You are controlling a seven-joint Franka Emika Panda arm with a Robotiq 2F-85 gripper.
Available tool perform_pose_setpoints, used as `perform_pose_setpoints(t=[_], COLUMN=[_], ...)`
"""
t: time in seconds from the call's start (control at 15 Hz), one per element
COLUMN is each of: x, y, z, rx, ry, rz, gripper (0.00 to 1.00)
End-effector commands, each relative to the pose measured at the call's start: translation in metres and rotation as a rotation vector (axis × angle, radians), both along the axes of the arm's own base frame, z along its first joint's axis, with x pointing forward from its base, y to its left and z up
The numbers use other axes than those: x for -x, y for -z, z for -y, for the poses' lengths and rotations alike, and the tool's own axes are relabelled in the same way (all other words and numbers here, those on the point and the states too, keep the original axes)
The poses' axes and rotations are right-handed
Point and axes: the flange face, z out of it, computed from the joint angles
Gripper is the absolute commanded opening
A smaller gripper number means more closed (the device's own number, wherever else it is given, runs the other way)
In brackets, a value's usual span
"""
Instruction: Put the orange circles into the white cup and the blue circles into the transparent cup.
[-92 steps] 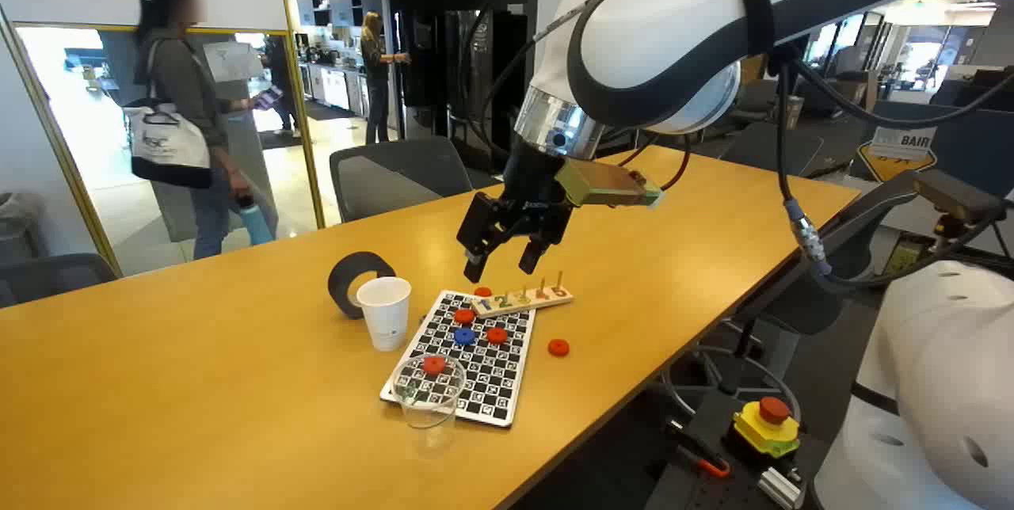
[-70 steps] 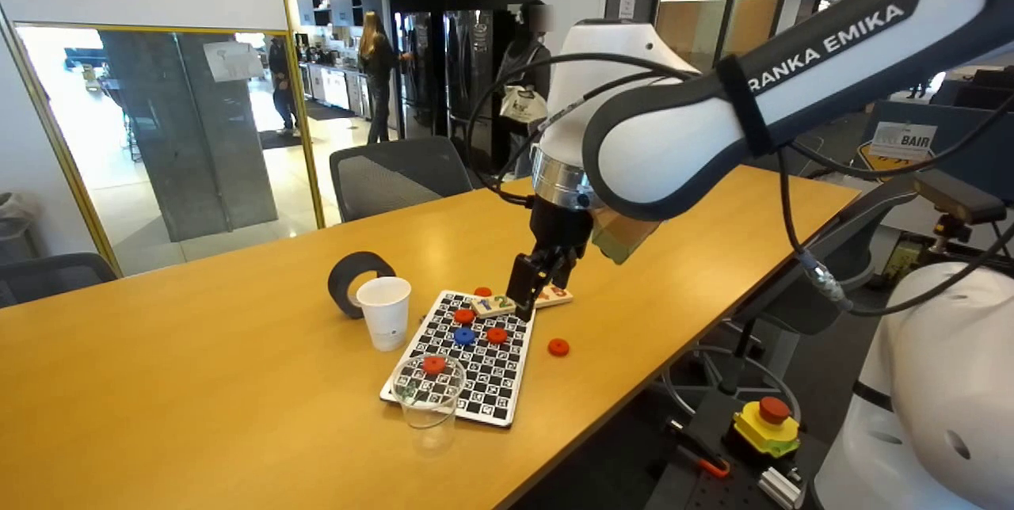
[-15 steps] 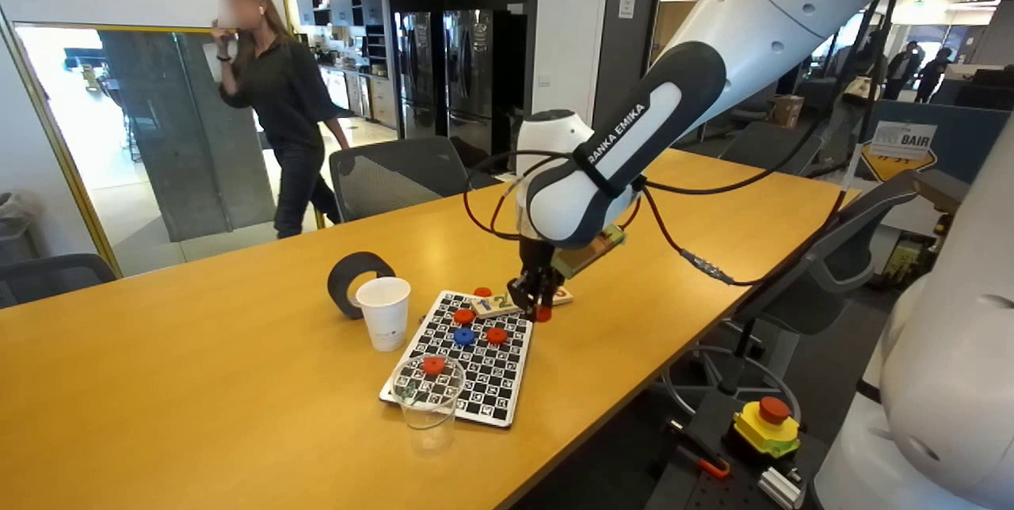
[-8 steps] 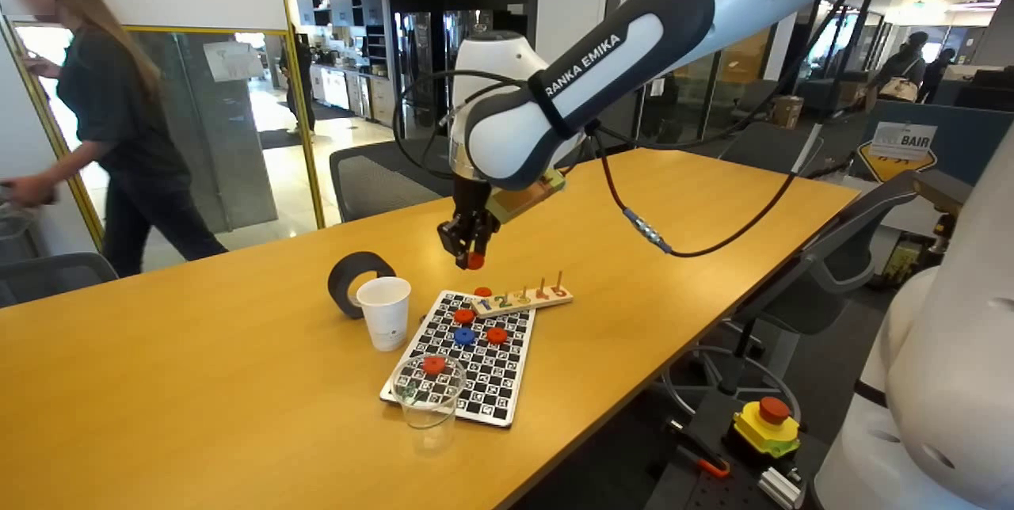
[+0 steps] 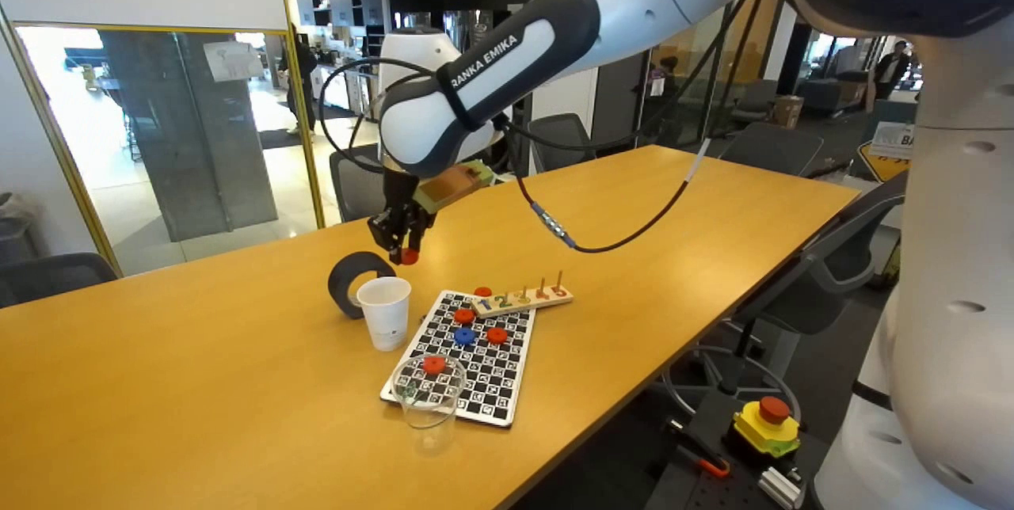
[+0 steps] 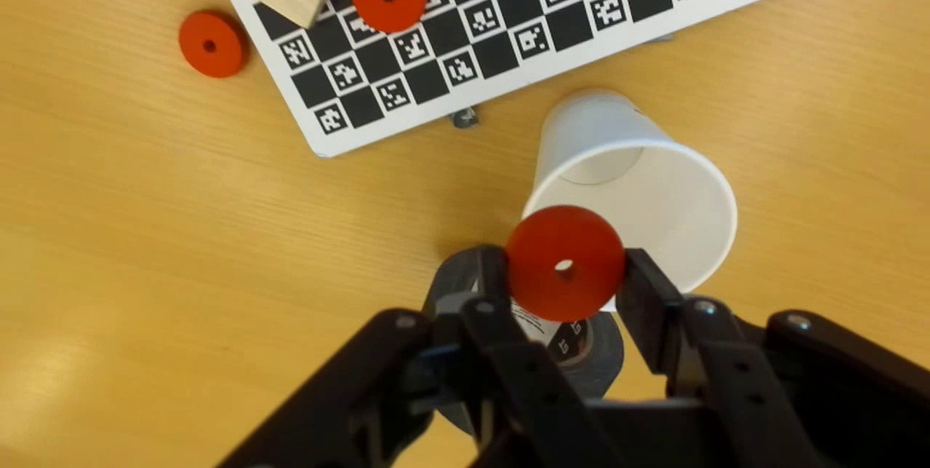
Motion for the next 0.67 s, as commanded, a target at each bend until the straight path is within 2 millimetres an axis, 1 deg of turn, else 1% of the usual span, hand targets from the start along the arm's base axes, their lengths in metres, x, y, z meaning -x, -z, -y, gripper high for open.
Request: perform_pose_setpoints(t=[0.0, 0.27, 0.6], x=[-0.035, -0.047, -0.055], y=[0.006, 0.017, 0.021], z=[-0.018, -0.028, -0.029], rx=[-0.042, -0.067, -0.074], ry=[-0.061, -0.096, -0.103], rz=[-0.041, -0.095, -0.135], gripper=[0.22, 0.22, 0.22])
